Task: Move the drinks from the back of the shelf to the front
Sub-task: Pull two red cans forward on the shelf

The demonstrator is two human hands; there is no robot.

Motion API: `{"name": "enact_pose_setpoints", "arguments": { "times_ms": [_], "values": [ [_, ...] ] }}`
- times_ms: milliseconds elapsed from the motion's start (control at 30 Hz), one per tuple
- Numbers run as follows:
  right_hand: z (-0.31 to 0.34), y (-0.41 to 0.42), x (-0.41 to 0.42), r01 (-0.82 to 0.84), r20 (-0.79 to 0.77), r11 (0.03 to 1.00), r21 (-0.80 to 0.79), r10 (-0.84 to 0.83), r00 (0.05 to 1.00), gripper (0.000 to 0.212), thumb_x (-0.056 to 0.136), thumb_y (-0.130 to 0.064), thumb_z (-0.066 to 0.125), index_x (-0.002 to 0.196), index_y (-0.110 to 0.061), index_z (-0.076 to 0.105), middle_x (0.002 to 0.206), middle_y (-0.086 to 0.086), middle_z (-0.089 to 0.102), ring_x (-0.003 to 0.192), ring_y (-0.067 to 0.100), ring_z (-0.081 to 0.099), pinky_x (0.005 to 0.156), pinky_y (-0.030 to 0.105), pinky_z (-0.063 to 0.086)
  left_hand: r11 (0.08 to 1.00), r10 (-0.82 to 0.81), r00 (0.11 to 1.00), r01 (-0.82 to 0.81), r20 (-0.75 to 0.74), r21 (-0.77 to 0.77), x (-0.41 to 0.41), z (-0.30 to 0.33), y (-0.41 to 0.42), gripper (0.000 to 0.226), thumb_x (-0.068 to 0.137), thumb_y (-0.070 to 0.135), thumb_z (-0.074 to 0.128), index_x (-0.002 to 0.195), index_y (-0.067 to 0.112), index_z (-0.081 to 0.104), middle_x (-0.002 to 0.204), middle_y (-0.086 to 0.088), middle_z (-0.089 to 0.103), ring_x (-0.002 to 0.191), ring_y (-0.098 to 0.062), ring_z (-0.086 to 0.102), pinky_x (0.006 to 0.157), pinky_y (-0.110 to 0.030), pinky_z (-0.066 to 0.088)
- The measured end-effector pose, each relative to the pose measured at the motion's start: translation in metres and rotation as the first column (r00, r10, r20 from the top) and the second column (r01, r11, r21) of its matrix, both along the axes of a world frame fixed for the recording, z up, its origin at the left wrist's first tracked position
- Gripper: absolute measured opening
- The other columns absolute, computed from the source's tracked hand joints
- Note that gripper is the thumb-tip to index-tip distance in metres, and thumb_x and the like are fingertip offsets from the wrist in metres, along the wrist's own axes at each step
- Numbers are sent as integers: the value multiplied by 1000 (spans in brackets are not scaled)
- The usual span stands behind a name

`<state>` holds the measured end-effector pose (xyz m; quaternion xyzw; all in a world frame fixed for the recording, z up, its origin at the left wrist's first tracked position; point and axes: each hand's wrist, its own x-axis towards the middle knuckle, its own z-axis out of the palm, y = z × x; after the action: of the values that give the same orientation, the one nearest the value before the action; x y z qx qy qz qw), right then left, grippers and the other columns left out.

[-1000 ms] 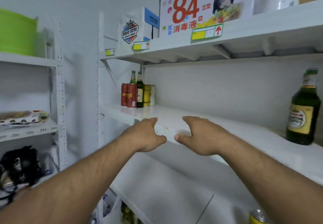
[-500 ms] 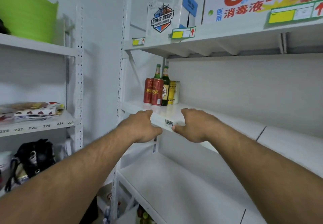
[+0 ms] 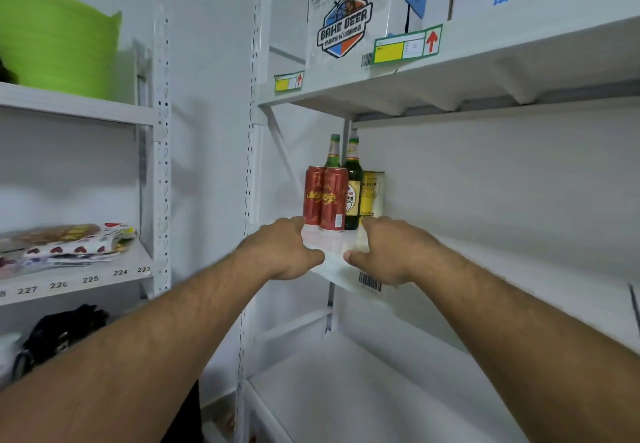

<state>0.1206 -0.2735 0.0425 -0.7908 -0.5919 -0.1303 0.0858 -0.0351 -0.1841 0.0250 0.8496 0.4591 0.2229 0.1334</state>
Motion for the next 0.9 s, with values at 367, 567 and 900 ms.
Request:
{"name": "enact_pose_setpoints", "arguments": {
  "times_ms": [367, 567, 900],
  "values": [
    [2, 98, 10, 104, 18, 994, 37, -105, 994, 56, 95, -57, 52, 139, -24, 45, 129, 1, 58, 108, 22, 58, 85, 36, 48, 992, -124, 992, 123, 14, 14, 19, 0, 126, 74, 96, 46, 64, 161, 29, 33, 161, 2, 44, 141, -24, 50, 107, -35, 43],
    [2, 169, 9, 208, -9, 977, 51, -208, 978, 47, 94, -53, 55, 132, -26, 49, 116, -1, 60, 95, 18, 56, 82, 34, 51, 972, -235, 972, 235, 27, 13, 27, 4, 215, 79, 97, 51, 63, 163, 24, 29, 164, -2, 41, 144, -26, 47, 111, -38, 41],
    [3, 239, 15, 411, -106, 900, 143, -399, 911, 45, 90, -55, 59, 122, -23, 52, 107, 0, 63, 92, 20, 61, 79, 36, 54, 924, -380, 922, 382, 71, -20, 55, -4, 307, 90, 91, 60, 65, 164, 24, 27, 165, -4, 39, 145, -28, 47, 113, -41, 41]
  ]
}}
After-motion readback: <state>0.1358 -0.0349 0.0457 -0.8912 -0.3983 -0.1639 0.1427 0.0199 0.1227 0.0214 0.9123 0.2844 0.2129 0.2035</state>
